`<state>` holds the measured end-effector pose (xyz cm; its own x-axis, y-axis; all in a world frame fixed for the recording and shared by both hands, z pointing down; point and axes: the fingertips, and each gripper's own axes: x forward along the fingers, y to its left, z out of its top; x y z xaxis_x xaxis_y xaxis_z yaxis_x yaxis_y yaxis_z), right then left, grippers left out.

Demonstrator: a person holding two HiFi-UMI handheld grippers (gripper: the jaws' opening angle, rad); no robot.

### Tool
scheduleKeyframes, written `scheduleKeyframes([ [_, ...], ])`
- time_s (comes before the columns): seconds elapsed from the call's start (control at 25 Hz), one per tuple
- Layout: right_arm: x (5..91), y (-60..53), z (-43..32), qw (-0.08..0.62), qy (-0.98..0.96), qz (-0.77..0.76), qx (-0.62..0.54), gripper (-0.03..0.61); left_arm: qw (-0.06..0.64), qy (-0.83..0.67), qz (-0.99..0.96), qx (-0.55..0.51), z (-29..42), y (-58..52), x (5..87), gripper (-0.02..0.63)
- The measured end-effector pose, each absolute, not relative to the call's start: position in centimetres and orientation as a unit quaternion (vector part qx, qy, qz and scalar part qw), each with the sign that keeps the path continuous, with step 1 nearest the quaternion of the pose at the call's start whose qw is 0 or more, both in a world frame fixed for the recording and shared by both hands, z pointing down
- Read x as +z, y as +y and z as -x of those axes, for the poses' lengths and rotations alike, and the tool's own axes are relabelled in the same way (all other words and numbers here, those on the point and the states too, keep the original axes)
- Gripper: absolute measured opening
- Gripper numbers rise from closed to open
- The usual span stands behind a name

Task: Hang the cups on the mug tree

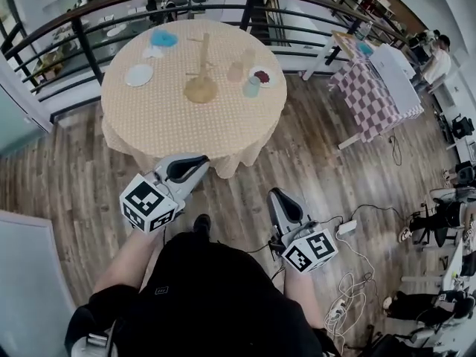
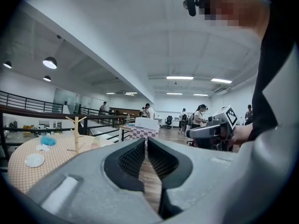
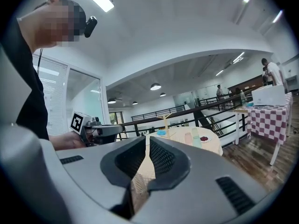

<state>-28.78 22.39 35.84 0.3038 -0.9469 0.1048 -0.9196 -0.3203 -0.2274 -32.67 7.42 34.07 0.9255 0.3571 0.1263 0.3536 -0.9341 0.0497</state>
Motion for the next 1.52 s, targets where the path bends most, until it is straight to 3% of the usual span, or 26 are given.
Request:
scheduleKeyframes([
  [0.52, 37.0, 13.8, 19.7, 0.055, 0.577, 0.801, -0.15, 0.025, 0.026, 0.193, -0.977, 0.085, 23.9, 0.1, 35.5, 0.009],
  [1.2, 38.7, 11.4, 4.1, 0.072, 0.621, 0.761, -0.17, 0.023, 0.005, 0.165, -0.978, 0.126, 8.7, -0.1, 36.9, 0.011],
  [1.52, 39.7, 11.4, -1.9, 0.066, 0.667, 0.718, -0.189, 0.024, -0.014, 0.138, -0.978, 0.159, 1.8, 1.1, 37.9, 0.052],
])
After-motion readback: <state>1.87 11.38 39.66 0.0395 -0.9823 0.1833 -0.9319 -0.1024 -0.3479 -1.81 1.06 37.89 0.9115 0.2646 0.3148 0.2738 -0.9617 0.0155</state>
